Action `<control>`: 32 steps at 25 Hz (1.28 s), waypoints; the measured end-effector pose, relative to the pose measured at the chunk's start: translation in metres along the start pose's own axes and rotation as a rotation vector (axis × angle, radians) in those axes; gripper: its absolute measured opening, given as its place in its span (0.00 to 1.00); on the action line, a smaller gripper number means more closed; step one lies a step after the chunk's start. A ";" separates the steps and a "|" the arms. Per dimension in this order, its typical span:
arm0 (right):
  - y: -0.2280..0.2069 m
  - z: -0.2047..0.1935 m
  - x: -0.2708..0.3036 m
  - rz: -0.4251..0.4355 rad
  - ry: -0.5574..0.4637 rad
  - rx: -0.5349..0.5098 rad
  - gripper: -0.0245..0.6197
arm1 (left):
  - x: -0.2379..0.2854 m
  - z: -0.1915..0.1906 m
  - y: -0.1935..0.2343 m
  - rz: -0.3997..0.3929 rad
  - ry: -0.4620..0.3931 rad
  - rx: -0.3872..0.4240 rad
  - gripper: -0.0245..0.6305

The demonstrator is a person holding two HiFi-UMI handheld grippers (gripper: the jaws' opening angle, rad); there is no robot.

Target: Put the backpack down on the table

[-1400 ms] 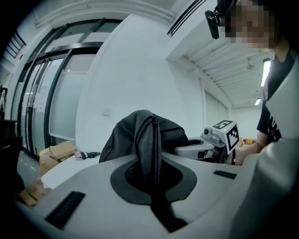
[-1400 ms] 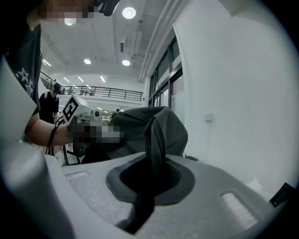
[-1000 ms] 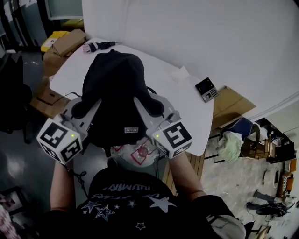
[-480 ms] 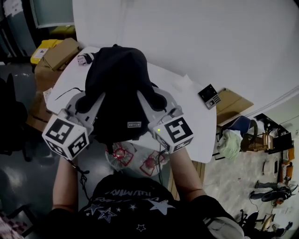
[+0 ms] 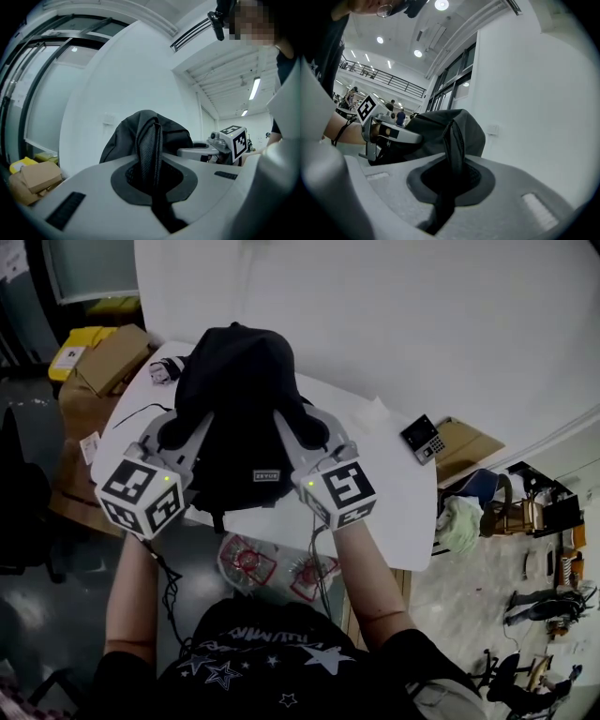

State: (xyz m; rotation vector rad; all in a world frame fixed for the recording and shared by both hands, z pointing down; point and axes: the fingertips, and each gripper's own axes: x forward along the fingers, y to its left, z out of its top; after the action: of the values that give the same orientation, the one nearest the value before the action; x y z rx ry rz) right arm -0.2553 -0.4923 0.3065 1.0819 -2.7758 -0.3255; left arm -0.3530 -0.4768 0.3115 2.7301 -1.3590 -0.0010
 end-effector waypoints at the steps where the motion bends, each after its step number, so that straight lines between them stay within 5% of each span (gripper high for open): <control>1: -0.002 -0.002 0.004 -0.005 0.007 0.001 0.06 | 0.004 0.000 0.005 -0.001 0.000 -0.003 0.05; 20: -0.020 -0.047 0.006 -0.045 0.023 0.053 0.07 | 0.035 -0.034 0.004 -0.018 -0.018 0.109 0.06; 32: -0.005 -0.056 -0.009 -0.003 0.029 0.070 0.07 | 0.022 -0.050 -0.008 0.003 -0.040 0.097 0.06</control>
State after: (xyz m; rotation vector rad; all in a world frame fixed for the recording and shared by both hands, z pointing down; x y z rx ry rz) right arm -0.2336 -0.4978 0.3592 1.0979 -2.7795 -0.2122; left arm -0.3312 -0.4856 0.3612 2.8217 -1.4094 0.0101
